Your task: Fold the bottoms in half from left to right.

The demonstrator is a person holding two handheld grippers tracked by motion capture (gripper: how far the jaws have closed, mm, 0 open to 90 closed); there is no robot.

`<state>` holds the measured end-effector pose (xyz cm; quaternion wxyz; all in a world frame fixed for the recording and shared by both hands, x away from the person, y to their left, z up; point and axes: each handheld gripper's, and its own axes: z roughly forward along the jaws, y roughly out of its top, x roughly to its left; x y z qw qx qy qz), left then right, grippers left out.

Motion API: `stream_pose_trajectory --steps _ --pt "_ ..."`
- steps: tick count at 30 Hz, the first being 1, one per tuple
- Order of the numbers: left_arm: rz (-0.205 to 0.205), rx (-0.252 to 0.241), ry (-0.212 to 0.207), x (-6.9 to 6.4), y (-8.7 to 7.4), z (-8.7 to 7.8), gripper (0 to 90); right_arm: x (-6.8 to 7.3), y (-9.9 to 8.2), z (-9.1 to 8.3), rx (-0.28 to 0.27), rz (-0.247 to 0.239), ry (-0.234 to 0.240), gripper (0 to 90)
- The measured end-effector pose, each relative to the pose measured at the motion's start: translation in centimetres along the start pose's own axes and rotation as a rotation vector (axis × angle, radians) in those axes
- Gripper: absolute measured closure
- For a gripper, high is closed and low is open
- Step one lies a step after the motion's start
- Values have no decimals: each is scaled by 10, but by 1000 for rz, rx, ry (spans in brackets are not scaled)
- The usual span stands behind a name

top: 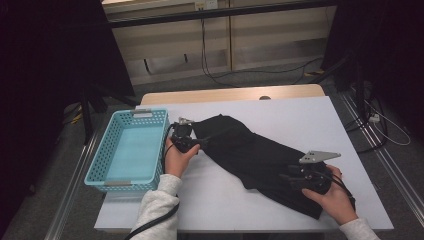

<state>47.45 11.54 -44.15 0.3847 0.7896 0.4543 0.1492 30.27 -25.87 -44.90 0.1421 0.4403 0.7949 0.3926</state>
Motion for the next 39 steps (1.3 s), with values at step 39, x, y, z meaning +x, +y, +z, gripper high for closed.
stream_pose_trajectory --steps 39 --pt "-20 18 89 10 4 11 135 27 -32 -32 112 -102 141 727"
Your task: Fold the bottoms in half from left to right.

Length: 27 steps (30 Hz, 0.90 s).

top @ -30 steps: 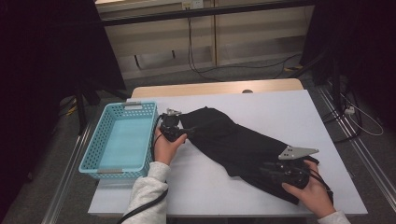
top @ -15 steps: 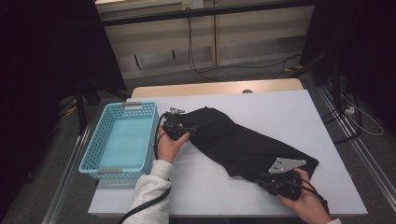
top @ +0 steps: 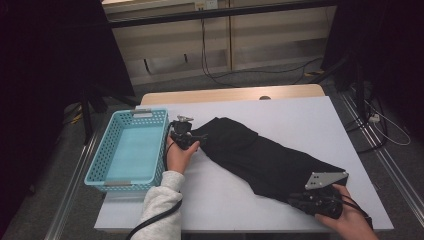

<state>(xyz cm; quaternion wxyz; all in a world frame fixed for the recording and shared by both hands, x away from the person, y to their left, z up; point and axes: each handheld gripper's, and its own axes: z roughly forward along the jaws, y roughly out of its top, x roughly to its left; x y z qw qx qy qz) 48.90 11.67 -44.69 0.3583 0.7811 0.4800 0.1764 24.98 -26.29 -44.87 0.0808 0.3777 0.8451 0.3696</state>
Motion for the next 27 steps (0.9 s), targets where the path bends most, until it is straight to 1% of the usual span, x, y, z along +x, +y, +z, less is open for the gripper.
stream_pose_trajectory --steps 1,2,3,4,5,6,7,9,10,11,12,13,14,15,16,17,18,19,20,21,22,23,24,25,26,27 --pt "0 0 0 0 0 0 141 -1 1 0 -10 3 7 692" --pt "5 1 1 1 1 0 141 -1 1 0 -10 3 7 692" --pt "4 -6 5 1 2 2 152 -3 2 -1 -27 15 1 644" --pt "12 -13 -8 1 3 3 163 -6 5 -1 -58 24 9 625" --pt "12 -13 -8 1 3 3 182 -7 7 -1 -70 31 10 597" --pt "9 -25 -20 1 4 5 182 -7 7 -1 -70 31 10 597" --pt "20 -28 -31 1 5 6 219 -10 10 -2 -90 46 -4 556" --pt "28 -34 -52 1 7 11 264 -14 11 -1 -107 57 -15 521" --pt "30 -40 -60 2 8 13 288 -17 12 -1 -110 61 -22 510" --pt "30 -37 -61 3 8 16 294 -19 12 1 -115 63 -28 496" --pt "46 -33 -52 4 9 18 304 -22 13 2 -119 70 -36 475" --pt "46 -33 -52 4 9 18 330 -22 13 2 -119 70 -36 475" --pt "50 -30 -56 7 10 21 347 -26 15 5 -117 72 -49 468" --pt "50 -30 -56 7 10 21 356 -26 15 5 -117 72 -49 468" --pt "54 -11 -64 8 13 23 388 -30 18 7 -128 78 -68 458" --pt "54 -11 -64 8 13 23 424 -30 18 7 -128 78 -68 458" --pt "51 9 -74 7 14 24 454 -33 20 9 -131 88 -76 445" --pt "51 9 -74 7 14 24 494 -33 20 9 -131 88 -76 445" --pt "61 47 -60 5 14 25 568 -36 20 12 -119 103 -91 445" --pt "61 47 -60 5 14 25 612 -36 20 12 -119 103 -91 445" --pt "54 56 -88 3 13 24 672 -38 19 14 -116 115 -99 446" --pt "52 64 -91 2 13 23 725 -39 19 15 -119 123 -102 446" --pt "52 64 -91 2 13 23 749 -40 19 15 -121 126 -110 445" --pt "43 83 -91 -1 14 22 789 -41 19 15 -121 130 -116 446" --pt "43 83 -91 -1 14 22 818 -42 19 15 -125 133 -117 445" --pt "37 90 -90 -2 14 21 818 -42 19 15 -125 133 -117 445"
